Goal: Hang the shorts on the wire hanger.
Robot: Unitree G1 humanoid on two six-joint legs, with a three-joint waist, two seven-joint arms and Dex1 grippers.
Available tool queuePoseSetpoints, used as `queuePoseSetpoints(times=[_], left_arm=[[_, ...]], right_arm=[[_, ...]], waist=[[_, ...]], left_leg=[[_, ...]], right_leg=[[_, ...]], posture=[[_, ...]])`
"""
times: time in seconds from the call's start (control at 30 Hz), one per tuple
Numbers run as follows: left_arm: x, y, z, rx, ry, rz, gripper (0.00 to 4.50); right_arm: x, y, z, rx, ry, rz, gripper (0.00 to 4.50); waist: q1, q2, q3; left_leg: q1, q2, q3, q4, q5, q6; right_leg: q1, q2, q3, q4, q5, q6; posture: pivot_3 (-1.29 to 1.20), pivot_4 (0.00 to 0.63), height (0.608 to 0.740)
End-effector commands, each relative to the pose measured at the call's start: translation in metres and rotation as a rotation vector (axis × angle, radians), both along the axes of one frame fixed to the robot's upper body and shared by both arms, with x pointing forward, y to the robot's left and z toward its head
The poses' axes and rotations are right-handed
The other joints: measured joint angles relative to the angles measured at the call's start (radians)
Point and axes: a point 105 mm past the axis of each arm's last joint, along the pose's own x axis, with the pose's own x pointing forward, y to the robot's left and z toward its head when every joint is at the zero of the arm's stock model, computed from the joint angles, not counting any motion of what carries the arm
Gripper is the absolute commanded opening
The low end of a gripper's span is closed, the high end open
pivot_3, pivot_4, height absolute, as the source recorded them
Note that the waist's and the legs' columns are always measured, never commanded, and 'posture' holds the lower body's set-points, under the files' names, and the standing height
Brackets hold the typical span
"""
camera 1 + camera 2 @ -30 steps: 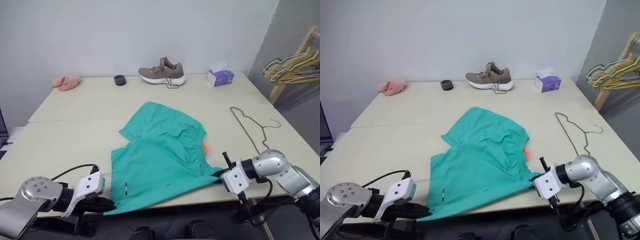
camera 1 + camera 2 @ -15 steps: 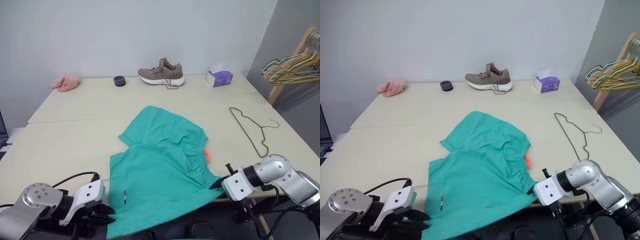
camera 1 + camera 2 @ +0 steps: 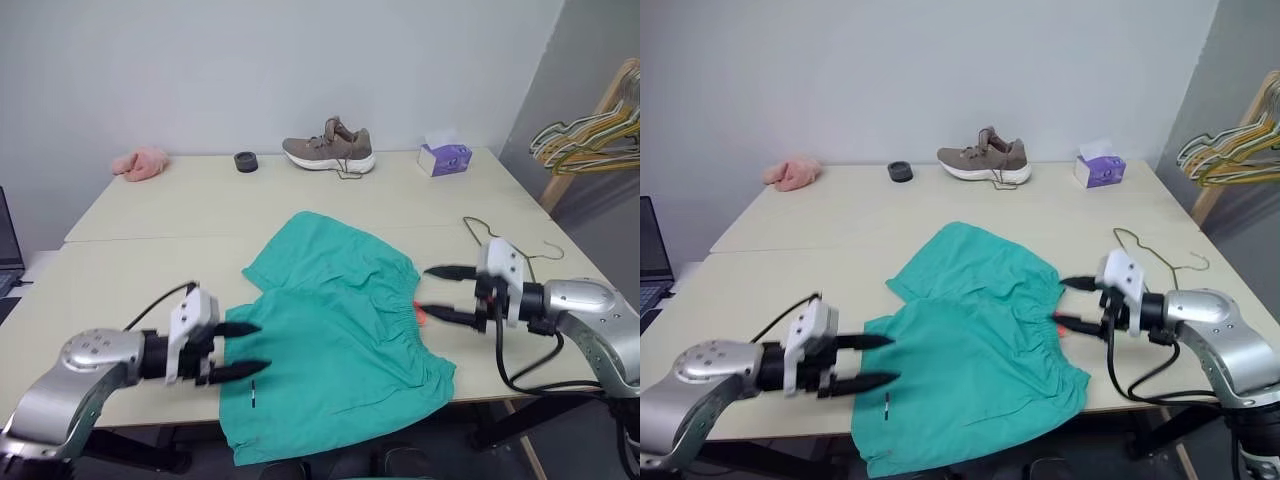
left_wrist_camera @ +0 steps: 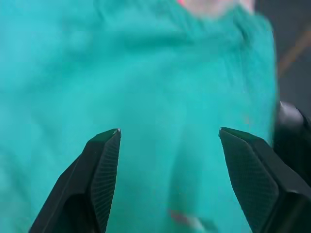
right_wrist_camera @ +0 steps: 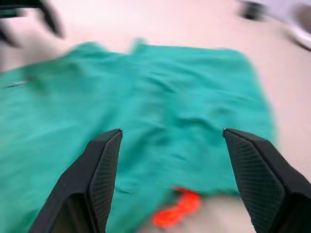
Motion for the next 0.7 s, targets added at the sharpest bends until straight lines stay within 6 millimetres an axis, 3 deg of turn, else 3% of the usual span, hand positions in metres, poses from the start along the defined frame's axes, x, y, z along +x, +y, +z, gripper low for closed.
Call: queuePoseSetpoints(times=[0.03, 0.17, 0.33, 0.53, 0.7], left_arm=[[0.03, -0.014, 0.021, -0.015, -0.133, 0.059, 3.42], [0.038, -0.027, 0.027, -0.004, -0.16, 0.008, 3.42], [0.039, -0.036, 0.027, 0.019, -0.174, -0.048, 3.42], [0.041, -0.041, 0.033, 0.003, -0.188, -0.07, 3.42], [0.041, -0.041, 0.034, 0.003, -0.196, -0.067, 3.42]], right_arm=[[0.029, -0.063, -0.012, -0.089, -0.012, -0.471, 3.51], [0.042, -0.1, -0.023, -0.146, 0.003, -0.679, 3.51], [0.056, -0.131, -0.038, -0.164, 0.099, -0.821, 3.51], [0.063, -0.132, -0.054, -0.227, 0.176, -0.75, 3.51], [0.072, -0.129, -0.057, -0.229, 0.178, -0.731, 3.51]], waist=[[-0.001, 0.0, -0.001], [-0.026, 0.001, -0.002], [-0.081, 0.002, -0.002], [-0.116, 0.002, -0.002], [-0.135, 0.002, -0.002]], left_leg=[[-0.002, 0.0, 0.0, 0.0, 0.0, 0.0], [-0.007, -0.001, 0.004, 0.0, 0.0, 0.0], [-0.007, 0.0, 0.009, -0.001, 0.0, 0.0], [-0.007, 0.0, 0.011, 0.0, 0.0, 0.0], [-0.006, 0.0, 0.015, 0.0, 0.0, 0.001]], right_leg=[[-0.001, 0.0, 0.0, 0.0, 0.0, 0.0], [-0.007, 0.0, 0.005, 0.0, 0.001, 0.001], [-0.01, 0.002, 0.012, 0.001, 0.001, 0.001], [-0.01, 0.005, 0.015, 0.001, 0.002, 0.003], [-0.012, 0.007, 0.02, 0.001, 0.004, 0.006]], posture=[[-0.19, 0.0, 0.74], [-0.22, 0.0, 0.74], [-0.22, 0.0, 0.74], [-0.22, 0.0, 0.74], [-0.21, 0.0, 0.74]])
